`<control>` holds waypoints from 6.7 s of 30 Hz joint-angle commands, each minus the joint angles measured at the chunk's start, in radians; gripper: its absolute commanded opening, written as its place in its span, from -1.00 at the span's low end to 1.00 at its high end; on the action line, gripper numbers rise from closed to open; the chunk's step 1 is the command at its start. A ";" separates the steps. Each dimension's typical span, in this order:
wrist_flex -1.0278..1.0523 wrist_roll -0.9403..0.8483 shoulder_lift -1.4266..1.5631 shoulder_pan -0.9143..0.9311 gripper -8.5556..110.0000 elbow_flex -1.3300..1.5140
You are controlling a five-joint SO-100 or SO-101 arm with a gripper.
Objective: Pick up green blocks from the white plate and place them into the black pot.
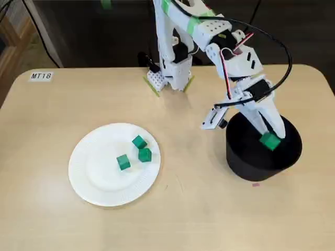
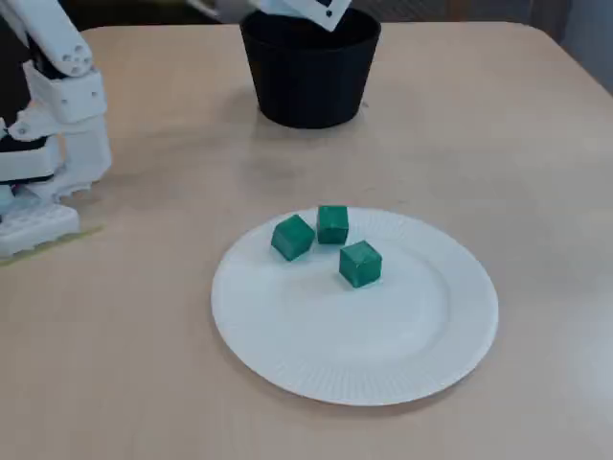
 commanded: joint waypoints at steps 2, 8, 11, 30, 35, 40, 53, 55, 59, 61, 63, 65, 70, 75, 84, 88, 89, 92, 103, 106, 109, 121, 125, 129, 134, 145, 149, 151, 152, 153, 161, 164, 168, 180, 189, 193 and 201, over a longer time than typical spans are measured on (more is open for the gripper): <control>0.041 0.008 0.074 0.031 -0.71 -0.018; 0.342 -0.043 0.227 0.189 -0.90 -0.037; 0.529 -0.115 0.330 0.356 -0.90 -0.044; 0.827 0.250 -0.006 0.980 -0.90 -0.276; 0.848 0.408 -0.152 1.020 -0.90 -0.425; 0.966 0.443 -0.350 1.032 -0.90 -0.638; 1.005 0.345 -0.532 1.015 -0.44 -0.715; 0.977 0.350 -0.546 1.012 -0.45 -0.709; 0.927 0.354 -0.577 1.011 -0.44 -0.709; 0.917 0.356 -0.594 1.011 -0.44 -0.709; 0.907 0.357 -0.609 1.011 -0.44 -0.709; 0.905 0.364 -0.621 1.011 -0.44 -0.709; 0.887 0.364 -0.650 1.005 -0.47 -0.709; 0.831 0.371 -0.676 1.002 -0.54 -0.709; 0.689 0.364 -0.749 1.009 -0.90 -0.723; 0.627 0.341 -0.689 1.022 -0.90 -0.726; 0.623 0.325 -0.646 1.026 -0.90 -0.733; 0.597 0.284 -0.456 1.020 -0.90 -0.749; 0.449 0.127 0.006 0.287 -0.90 -0.649; 0.199 0.149 0.138 0.117 -0.90 -0.337; 0.086 0.141 0.155 0.011 -0.90 -0.155; -0.025 0.063 -0.043 -0.040 -0.79 -0.034; 0.021 0.043 -0.043 -0.028 -0.39 -0.028; 0.060 0.032 -0.014 -0.008 -0.38 -0.029; 0.190 0.048 0.109 0.077 -0.90 -0.035; 0.551 -0.069 0.262 0.463 -0.90 -0.029; 0.578 -0.199 0.173 0.626 -0.90 -0.012; 0.580 -0.252 0.114 0.692 -0.90 -0.023; 0.580 -0.275 0.094 0.721 -0.90 -0.028; 0.577 -0.291 0.078 0.749 -0.90 -0.028; 0.568 -0.362 0.002 0.841 -0.53 -0.044; 0.572 -0.374 -0.005 0.845 -0.40 -0.060; 0.577 -0.380 -0.035 0.854 -0.37 -0.080; 0.684 -0.400 -0.233 0.881 -0.39 -0.227; 0.669 -0.403 -0.347 0.879 -0.40 -0.285; 0.632 -0.396 -0.360 0.879 -0.43 -0.291; 0.537 -0.360 -0.414 0.910 -0.73 -0.295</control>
